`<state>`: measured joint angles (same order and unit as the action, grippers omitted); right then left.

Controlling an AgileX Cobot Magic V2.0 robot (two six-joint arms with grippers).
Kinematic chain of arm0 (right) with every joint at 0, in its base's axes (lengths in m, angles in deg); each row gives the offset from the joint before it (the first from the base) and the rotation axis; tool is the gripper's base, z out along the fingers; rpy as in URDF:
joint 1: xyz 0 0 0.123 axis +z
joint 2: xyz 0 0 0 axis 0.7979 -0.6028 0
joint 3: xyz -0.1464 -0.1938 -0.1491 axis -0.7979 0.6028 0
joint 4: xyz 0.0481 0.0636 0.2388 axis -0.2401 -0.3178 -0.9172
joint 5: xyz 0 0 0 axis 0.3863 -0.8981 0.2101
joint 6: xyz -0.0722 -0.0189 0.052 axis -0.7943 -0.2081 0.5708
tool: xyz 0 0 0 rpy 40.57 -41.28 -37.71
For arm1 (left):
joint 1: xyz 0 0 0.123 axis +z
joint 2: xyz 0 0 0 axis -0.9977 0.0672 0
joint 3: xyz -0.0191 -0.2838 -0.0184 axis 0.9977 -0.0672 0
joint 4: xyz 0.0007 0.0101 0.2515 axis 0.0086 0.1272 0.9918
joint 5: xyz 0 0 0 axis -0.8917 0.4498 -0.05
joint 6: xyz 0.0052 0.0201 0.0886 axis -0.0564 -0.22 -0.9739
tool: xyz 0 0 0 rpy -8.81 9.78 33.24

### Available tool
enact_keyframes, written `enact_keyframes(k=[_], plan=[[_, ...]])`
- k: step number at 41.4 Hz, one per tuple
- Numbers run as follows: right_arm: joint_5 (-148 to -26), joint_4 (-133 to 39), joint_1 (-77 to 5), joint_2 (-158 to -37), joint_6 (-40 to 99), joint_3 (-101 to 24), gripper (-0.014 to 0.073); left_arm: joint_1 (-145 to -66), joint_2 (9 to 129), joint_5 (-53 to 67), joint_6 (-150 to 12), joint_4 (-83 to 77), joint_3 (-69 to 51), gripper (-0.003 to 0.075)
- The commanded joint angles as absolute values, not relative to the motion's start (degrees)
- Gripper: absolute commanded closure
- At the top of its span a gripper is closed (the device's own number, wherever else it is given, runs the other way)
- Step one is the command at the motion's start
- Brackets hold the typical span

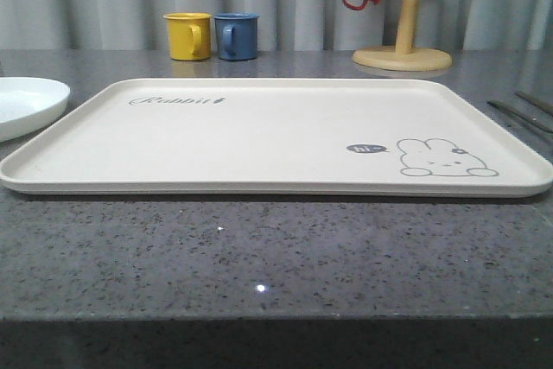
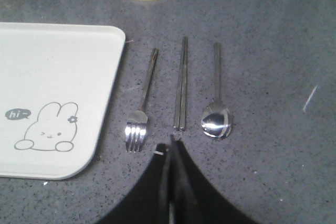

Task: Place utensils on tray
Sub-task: 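Lower the left gripper toward the white plate beside the tray, then grasp the rim of the white plate with the left gripper and lift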

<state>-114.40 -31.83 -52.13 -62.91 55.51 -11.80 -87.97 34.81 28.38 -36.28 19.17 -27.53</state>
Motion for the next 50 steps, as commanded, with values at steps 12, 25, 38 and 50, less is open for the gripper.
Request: enact_keyframes(k=[12,25,38,50], plan=[[-112.8,-31.83,-52.55,-67.04,55.42,-13.81,0.0612,-88.25,41.83,25.89,-36.09,19.02,-25.62,0.0736],[-112.53,-31.83,-52.55,-67.04,55.34,-13.81,0.0108,-88.25,45.28,25.77,-36.09,19.02,-25.62,0.0275],[-112.64,-31.83,-52.55,-67.04,55.34,-13.81,0.0106,-88.25,56.42,33.09,-36.09,20.45,-21.64,0.0267],[-112.7,-31.83,-52.55,-67.04,55.34,-13.81,0.0106,-85.61,72.8,38.2,-36.09,21.92,-13.37,0.0267]])
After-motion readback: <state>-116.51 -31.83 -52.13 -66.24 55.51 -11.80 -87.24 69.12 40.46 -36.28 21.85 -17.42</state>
